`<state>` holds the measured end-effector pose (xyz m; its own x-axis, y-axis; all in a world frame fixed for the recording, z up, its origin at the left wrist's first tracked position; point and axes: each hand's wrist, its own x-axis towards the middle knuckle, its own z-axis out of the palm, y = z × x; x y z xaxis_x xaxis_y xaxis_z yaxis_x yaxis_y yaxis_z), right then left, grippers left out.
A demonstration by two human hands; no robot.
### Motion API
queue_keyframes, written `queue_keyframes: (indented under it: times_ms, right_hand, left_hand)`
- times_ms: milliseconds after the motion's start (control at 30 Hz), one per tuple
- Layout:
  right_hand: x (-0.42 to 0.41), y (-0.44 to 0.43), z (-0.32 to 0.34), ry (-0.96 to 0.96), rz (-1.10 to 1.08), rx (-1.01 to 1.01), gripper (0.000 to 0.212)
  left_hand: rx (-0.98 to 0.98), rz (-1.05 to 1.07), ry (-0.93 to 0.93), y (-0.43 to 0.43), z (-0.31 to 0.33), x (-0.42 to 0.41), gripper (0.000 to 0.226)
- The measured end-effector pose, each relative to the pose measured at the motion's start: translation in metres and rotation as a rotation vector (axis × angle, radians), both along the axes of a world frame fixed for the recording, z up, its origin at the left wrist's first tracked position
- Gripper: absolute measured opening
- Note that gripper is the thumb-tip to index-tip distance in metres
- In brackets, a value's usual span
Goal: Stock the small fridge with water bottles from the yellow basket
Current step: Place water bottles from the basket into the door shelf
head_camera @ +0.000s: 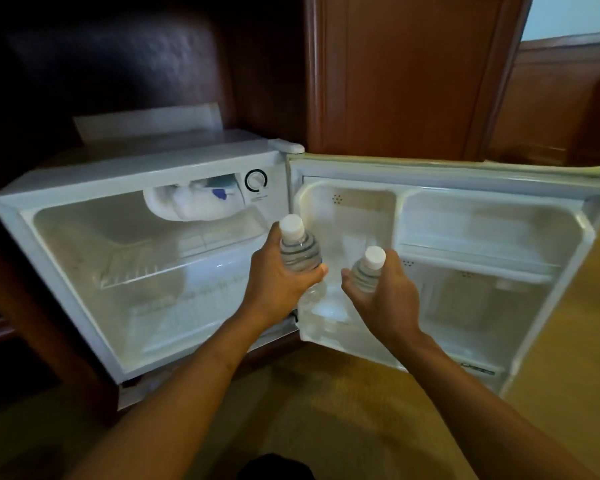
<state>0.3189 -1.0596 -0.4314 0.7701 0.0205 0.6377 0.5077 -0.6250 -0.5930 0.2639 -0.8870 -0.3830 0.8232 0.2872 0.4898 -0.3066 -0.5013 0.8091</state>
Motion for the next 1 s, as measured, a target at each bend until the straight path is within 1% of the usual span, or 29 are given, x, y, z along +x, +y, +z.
queue_keyframes:
  times_ms: [67,133,267,367,533,633,733,800,867,933,1000]
  right_hand:
    - [0.011,-0.009,-0.016,0.046,0.017,-0.020,0.046]
    - [0.020,-0.015,-0.027,0.105,0.024,0.007,0.046]
    - [0.040,-0.022,-0.045,0.218,0.013,0.022,0.051]
    - [0.053,-0.024,-0.055,0.290,-0.010,0.019,0.057]
    - [0.063,-0.024,-0.069,0.322,-0.019,0.008,0.066]
    - [0.065,-0.023,-0.071,0.346,-0.031,0.006,0.066]
    - [0.065,-0.020,-0.073,0.343,-0.030,-0.008,0.067]
    - [0.063,-0.020,-0.073,0.349,-0.003,0.010,0.068]
    - [0.061,-0.024,-0.075,0.360,0.052,0.049,0.070]
    - [0.056,-0.030,-0.079,0.384,0.127,0.075,0.075]
    - [0.051,-0.037,-0.083,0.424,0.187,0.075,0.082]
  left_hand:
    - [-0.010,-0.005,0.009,-0.009,-0.011,0.020,0.056]
    - [0.011,-0.015,0.038,-0.016,-0.023,0.037,0.058]
    - [0.055,-0.063,0.142,-0.024,-0.050,0.069,0.063]
    - [0.067,-0.106,0.204,-0.026,-0.071,0.089,0.061]
    - [0.049,-0.121,0.289,-0.026,-0.105,0.112,0.063]
    - [0.079,-0.118,0.356,-0.028,-0.117,0.121,0.065]
    - [0.080,-0.087,0.367,-0.031,-0.125,0.124,0.064]
    - [0.068,-0.066,0.361,-0.033,-0.127,0.124,0.064]
    - [0.095,-0.057,0.369,-0.032,-0.124,0.123,0.070]
    - [0.126,-0.081,0.400,-0.030,-0.119,0.120,0.079]
    - [0.152,-0.093,0.408,-0.025,-0.110,0.112,0.082]
